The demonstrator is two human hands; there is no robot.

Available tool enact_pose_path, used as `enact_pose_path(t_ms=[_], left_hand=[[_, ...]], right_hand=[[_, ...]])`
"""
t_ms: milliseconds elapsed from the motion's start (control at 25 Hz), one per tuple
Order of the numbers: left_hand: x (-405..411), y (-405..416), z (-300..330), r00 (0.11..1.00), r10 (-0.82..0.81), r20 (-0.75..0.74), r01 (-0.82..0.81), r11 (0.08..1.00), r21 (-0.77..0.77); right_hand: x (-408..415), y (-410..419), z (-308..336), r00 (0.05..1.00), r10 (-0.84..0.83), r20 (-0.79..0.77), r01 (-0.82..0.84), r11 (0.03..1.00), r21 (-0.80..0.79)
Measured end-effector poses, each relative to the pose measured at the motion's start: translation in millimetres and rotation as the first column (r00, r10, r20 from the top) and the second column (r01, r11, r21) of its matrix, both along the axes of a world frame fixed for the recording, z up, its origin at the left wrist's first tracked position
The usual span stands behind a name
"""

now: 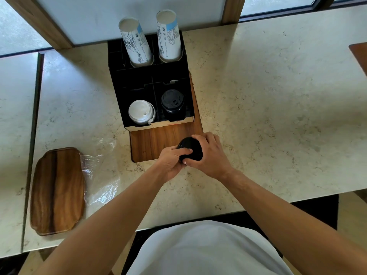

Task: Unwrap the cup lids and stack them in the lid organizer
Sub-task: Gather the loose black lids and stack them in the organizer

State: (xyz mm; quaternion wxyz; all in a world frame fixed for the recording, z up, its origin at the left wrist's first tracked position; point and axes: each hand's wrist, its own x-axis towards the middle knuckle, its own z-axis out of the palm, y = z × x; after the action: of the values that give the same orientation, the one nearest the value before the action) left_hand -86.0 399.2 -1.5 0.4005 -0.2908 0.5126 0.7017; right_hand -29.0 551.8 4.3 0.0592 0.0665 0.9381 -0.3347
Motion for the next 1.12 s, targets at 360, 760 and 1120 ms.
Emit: enact_pose_path(t_ms=[360,760,1120], left_hand=[[3,-11,0,0.999,0.018,-0.036,-0.014,0.996,0.089],[-2,-20,-1,0.995,-0.060,-0.082,0.063,0.997,0.038],[0,-25,-2,0.935,-0.173,-0.309,0.147,0.984,-0.103]], right_hand=[[2,5,1,0.905,-0.223,0.363,0.413,0.666,-0.620],[-6,12,-5,0.875,-0.165,0.456,0.481,0.405,-0.777],[-7,14,-8,0.932,-0.095,0.348,0.356,0.413,-0.838]])
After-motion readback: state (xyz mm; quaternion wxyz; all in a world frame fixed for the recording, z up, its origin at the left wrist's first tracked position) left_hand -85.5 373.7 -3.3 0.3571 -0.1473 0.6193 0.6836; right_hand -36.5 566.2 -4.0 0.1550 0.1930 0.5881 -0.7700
